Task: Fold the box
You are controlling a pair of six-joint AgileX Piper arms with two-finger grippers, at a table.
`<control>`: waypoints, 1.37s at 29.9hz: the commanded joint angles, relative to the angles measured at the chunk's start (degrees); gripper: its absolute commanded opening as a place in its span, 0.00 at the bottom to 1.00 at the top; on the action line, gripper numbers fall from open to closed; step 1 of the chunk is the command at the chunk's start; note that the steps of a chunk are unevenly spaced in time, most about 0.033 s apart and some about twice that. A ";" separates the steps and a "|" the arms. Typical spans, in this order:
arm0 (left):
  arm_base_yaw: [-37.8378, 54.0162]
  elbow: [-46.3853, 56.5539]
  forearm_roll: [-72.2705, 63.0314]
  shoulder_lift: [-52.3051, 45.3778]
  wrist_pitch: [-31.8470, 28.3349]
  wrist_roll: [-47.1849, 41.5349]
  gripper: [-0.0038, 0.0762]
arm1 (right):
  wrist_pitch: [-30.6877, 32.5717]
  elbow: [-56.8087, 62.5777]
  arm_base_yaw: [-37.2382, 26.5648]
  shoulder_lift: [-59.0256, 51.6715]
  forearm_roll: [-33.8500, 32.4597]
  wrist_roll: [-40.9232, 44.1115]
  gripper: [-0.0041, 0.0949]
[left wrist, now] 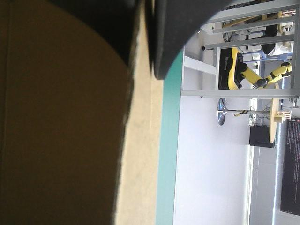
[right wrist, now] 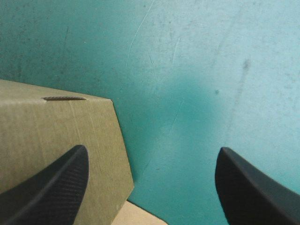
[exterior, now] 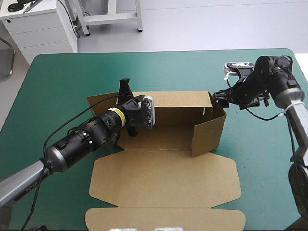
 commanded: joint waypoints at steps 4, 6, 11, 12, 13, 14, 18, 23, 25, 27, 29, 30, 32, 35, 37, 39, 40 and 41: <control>-1.00 -0.33 -3.82 -0.23 1.98 -2.29 0.04 | -0.49 4.01 -0.34 -7.53 2.32 -3.47 0.74; -1.00 -0.33 -3.82 -0.23 1.98 -2.29 0.04 | -2.89 6.51 -0.56 -9.08 4.26 -4.34 0.74; -1.00 -0.33 -3.82 -0.23 2.37 -2.29 0.04 | -8.27 12.42 -0.79 -13.54 9.11 -8.48 0.74; -1.00 -0.33 -3.82 -0.23 2.45 -2.29 0.04 | -8.80 13.26 -0.79 -14.14 9.70 -9.31 0.74; -1.00 -0.33 -3.82 -0.23 2.50 -2.29 0.04 | -9.55 14.32 -0.79 -14.87 10.32 -10.45 0.74; -1.00 -0.33 -3.82 -0.23 2.59 -2.29 0.04 | -10.37 15.39 -0.79 -15.65 11.00 -11.54 0.74; -1.00 -0.33 -4.06 -0.23 2.86 -2.29 0.04 | -14.16 20.06 -0.79 -18.54 14.28 -15.09 0.74; -1.00 -0.33 -4.20 -0.23 3.33 -2.29 0.04 | -19.69 25.76 -0.79 -22.25 19.83 -22.00 0.74; -1.00 -0.33 -4.30 -0.23 3.99 -2.29 0.04 | -21.46 28.11 -0.79 -23.56 21.86 -24.55 0.74; -1.00 -0.33 -4.30 -0.23 4.64 -2.29 0.04 | -23.14 30.90 -0.79 -24.68 23.20 -27.22 0.74; -1.00 -0.18 -4.30 -0.23 4.85 -2.29 0.04 | -24.27 33.01 -0.79 -25.77 24.34 -29.21 0.74; -1.00 -0.05 -4.30 -0.23 4.87 -2.29 0.04 | -24.56 33.94 -0.79 -26.07 24.94 -29.83 0.74; -1.00 0.25 -4.30 -0.23 4.95 -2.29 0.04 | -25.16 35.54 -0.79 -26.44 26.56 -31.41 0.74; -1.00 0.25 -4.43 -0.13 5.10 -2.29 0.04 | -24.82 36.95 -0.79 -26.69 29.74 -34.40 0.74; -1.00 0.25 -4.43 -0.13 5.14 -2.29 0.04 | -24.71 37.19 -0.79 -26.84 31.66 -35.55 0.74; -1.00 0.25 -4.43 -0.13 5.14 -2.29 0.04 | -24.87 37.19 -0.79 -26.84 34.10 -37.77 0.74; -1.00 0.25 -4.54 -0.13 5.14 -2.29 0.04 | -25.09 37.19 -0.79 -26.84 35.37 -39.11 0.74; -1.00 0.25 -4.81 -0.13 5.14 -2.18 0.04 | -25.60 37.19 -0.79 -26.84 37.40 -40.44 0.74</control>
